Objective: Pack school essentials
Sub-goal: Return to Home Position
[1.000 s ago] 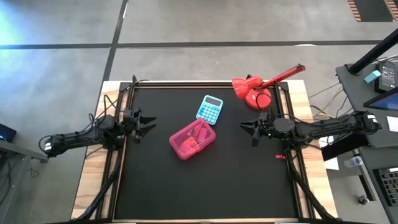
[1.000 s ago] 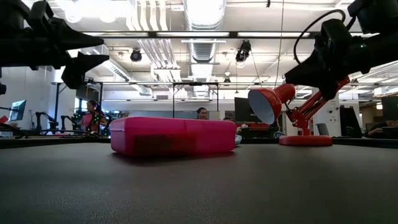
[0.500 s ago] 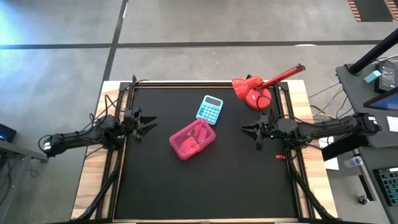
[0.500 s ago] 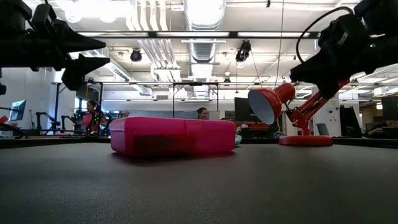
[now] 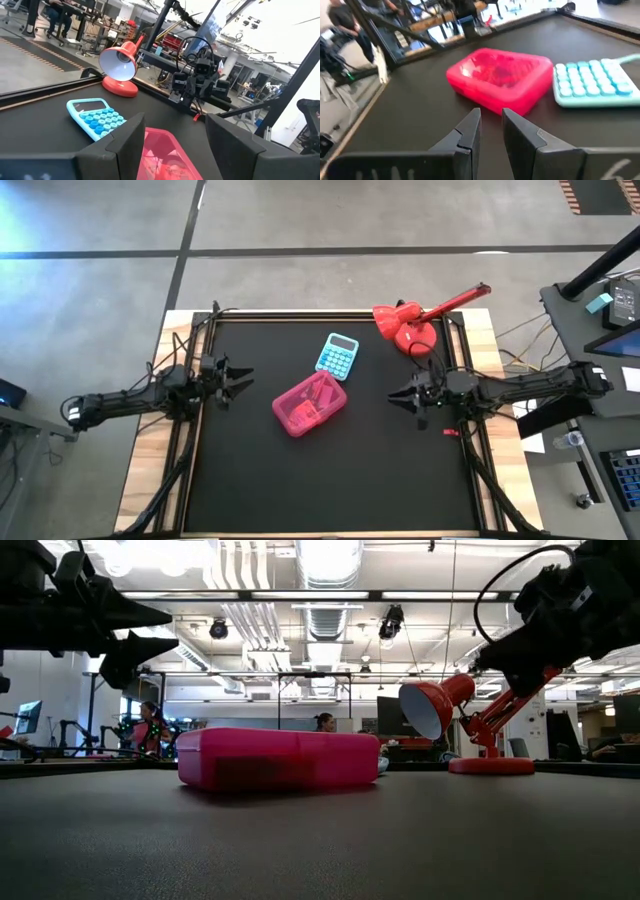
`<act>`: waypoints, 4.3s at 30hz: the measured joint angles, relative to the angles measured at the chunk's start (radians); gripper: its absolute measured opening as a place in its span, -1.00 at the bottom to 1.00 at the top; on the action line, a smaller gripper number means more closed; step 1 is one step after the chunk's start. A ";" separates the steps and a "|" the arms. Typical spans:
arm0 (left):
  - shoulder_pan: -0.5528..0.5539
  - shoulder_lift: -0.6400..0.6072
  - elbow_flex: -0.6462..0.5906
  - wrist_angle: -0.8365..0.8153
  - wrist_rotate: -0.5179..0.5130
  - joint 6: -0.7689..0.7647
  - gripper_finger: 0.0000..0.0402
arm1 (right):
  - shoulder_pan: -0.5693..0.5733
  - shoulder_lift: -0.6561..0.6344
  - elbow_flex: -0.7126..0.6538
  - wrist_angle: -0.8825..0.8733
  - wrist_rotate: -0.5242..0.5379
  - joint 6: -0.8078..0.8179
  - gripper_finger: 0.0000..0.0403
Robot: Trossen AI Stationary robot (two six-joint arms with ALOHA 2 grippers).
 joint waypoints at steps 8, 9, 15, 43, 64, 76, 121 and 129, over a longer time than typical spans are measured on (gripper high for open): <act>0.000 0.019 -0.001 0.000 0.000 0.000 -0.04 | 0.004 -0.030 -0.002 -0.028 -0.027 -0.038 -0.66; 0.000 0.021 -0.001 0.000 0.000 0.000 -0.04 | 0.004 -0.032 -0.002 -0.033 -0.022 -0.049 -0.66; 0.000 0.034 -0.001 0.000 0.000 0.000 -0.04 | 0.004 -0.032 -0.002 -0.049 0.029 -0.054 -0.66; 0.000 0.040 -0.001 0.000 0.000 0.000 -0.04 | 0.004 -0.153 0.005 0.010 0.240 -0.197 -0.66; 0.000 0.044 -0.001 0.000 0.000 0.000 -0.04 | 0.004 -0.435 -0.001 -0.209 0.264 -0.198 -0.66; 0.000 0.044 -0.001 0.000 0.000 0.000 -0.04 | 0.004 -0.521 0.002 -0.276 0.264 -0.385 -0.66; 0.000 0.049 -0.001 0.000 0.000 0.000 -0.04 | 0.004 -0.481 0.003 -0.277 0.263 -0.244 -0.66; 0.000 0.049 -0.001 0.000 0.000 0.000 -0.04 | 0.004 -0.481 0.003 -0.276 0.263 -0.244 -0.66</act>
